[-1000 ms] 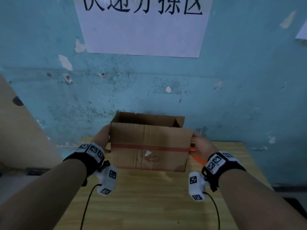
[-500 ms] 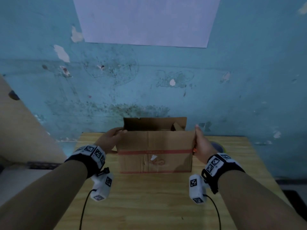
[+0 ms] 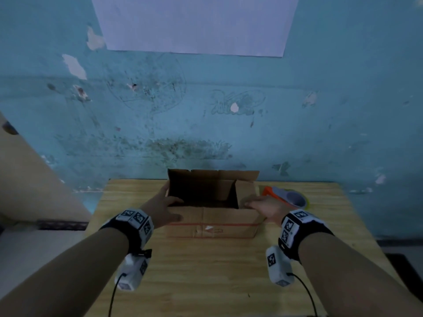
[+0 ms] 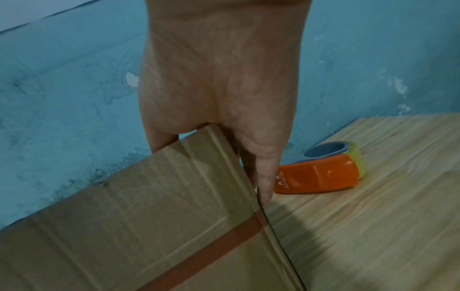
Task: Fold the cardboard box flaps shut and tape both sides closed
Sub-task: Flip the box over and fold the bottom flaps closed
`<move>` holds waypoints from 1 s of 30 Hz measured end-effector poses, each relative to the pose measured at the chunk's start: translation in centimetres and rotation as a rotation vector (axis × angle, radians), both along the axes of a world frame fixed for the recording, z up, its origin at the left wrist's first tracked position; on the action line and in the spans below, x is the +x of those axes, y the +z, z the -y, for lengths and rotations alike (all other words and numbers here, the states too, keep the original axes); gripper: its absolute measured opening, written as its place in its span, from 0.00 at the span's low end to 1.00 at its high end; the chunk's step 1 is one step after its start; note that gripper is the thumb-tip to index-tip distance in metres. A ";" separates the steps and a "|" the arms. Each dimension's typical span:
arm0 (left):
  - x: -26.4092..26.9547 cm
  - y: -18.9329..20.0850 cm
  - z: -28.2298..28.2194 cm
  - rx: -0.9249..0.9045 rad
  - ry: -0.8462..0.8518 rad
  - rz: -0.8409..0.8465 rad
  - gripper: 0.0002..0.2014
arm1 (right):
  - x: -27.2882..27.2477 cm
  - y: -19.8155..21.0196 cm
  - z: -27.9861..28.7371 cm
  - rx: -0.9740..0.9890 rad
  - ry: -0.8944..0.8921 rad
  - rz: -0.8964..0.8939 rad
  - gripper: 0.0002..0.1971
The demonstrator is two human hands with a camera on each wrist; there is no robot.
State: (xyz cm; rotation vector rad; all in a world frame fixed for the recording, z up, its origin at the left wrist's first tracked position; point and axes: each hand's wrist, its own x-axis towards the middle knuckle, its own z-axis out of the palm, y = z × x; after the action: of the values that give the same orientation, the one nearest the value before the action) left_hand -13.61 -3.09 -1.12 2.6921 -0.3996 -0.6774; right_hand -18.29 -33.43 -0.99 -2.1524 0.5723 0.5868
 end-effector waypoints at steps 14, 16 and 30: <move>-1.7 -0.4 2.4 0.258 -0.381 0.076 0.33 | 0.1 -0.5 -0.3 0.016 0.106 -0.018 0.56; -3.0 -1.9 4.0 0.246 -0.381 -0.004 0.34 | -0.1 -0.5 -0.9 -0.009 0.159 0.015 0.45; 2.3 0.3 2.1 0.185 -0.210 0.125 0.20 | 0.8 0.7 -1.6 -0.199 0.313 0.073 0.34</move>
State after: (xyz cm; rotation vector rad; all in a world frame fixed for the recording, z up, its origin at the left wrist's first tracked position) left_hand -11.29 -5.23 -0.82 2.9046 -0.6907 -0.6327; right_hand -17.53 -31.82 -0.25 -2.4645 0.2628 0.6369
